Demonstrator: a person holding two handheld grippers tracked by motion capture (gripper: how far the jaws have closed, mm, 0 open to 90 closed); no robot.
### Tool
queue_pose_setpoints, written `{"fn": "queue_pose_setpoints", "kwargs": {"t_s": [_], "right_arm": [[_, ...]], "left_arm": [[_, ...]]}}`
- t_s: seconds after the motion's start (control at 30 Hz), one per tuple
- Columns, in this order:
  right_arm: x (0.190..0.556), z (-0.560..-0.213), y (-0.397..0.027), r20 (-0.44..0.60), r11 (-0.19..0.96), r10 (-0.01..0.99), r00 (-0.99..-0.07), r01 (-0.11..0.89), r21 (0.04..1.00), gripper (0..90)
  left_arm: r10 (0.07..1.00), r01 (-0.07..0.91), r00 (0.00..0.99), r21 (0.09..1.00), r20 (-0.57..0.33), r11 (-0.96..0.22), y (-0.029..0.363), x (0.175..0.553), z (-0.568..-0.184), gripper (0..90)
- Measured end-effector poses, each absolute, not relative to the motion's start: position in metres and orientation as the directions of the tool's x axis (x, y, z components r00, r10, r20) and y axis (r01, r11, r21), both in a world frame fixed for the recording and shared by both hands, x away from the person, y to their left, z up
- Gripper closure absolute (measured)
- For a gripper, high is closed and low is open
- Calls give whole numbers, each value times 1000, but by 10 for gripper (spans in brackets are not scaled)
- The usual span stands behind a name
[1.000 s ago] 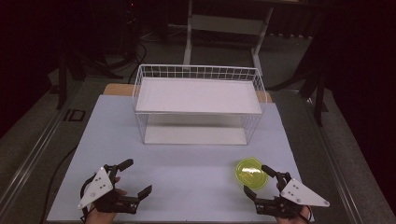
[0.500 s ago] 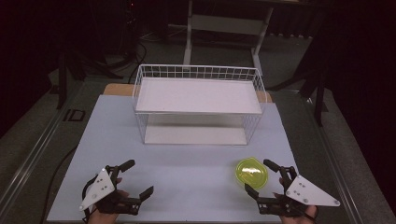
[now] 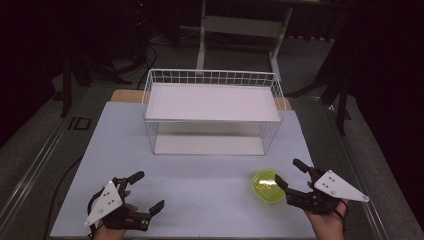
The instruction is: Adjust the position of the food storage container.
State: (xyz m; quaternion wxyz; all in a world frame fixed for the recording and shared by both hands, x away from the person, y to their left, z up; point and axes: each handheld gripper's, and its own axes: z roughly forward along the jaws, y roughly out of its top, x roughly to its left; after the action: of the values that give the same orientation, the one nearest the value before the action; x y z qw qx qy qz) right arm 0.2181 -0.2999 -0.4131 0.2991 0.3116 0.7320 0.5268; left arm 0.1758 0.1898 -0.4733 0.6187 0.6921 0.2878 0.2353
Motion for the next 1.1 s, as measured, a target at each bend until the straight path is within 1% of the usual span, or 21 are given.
{"fn": "queue_pose_setpoints", "kwargs": {"t_s": [0.03,0.1,0.13,0.17,0.2,0.27,0.3,0.4,0.47,0.5,0.6,0.63,0.77,0.83,1.03,1.1], "right_arm": [[219,-415,-303,-105,256,776,-621,158,954,344],[222,-420,-309,-104,265,794,-599,187,946,367],[224,-422,-312,-110,276,800,-589,201,940,407],[224,-425,-315,-115,283,807,-579,209,936,419],[225,-428,-318,-115,287,812,-572,220,932,450],[227,-435,-324,-101,287,819,-565,251,925,552],[228,-438,-327,-89,288,819,-566,272,918,648],[231,-448,-334,-90,319,814,-574,312,895,764],[232,-455,-337,-87,327,826,-556,349,878,836],[233,-458,-339,-84,330,829,-553,362,872,900],[235,-465,-344,-74,323,845,-530,394,860,900],[237,-472,-348,-37,305,848,-529,429,850,900],[238,-488,-351,-35,332,850,-526,481,811,900],[239,-495,-352,-18,334,851,-524,516,789,900],[244,-508,-351,31,330,842,-538,560,760,900],[246,-511,-348,64,316,838,-542,576,754,900]], "left_arm": [[689,108,724,992,-30,-71,190,176,-473,11],[687,109,726,991,-29,-73,189,176,-474,11],[685,112,728,991,-31,-74,188,177,-475,11],[684,113,728,991,-31,-75,188,177,-475,11],[684,112,729,991,-28,-79,188,177,-475,11],[683,109,730,991,-24,-81,187,177,-474,11],[684,107,729,991,-20,-84,187,176,-474,11],[685,106,728,991,-21,-82,188,176,-474,11],[687,110,726,991,-26,-79,188,177,-474,11],[687,109,726,991,-26,-78,189,177,-474,11],[688,111,725,991,-28,-76,189,177,-474,11],[688,110,725,991,-27,-77,189,176,-474,11],[688,106,725,992,-26,-74,189,176,-473,11],[688,108,726,991,-27,-75,189,177,-473,11],[689,105,724,992,-25,-74,190,177,-472,11],[690,105,724,992,-25,-74,190,176,-472,11]]}}
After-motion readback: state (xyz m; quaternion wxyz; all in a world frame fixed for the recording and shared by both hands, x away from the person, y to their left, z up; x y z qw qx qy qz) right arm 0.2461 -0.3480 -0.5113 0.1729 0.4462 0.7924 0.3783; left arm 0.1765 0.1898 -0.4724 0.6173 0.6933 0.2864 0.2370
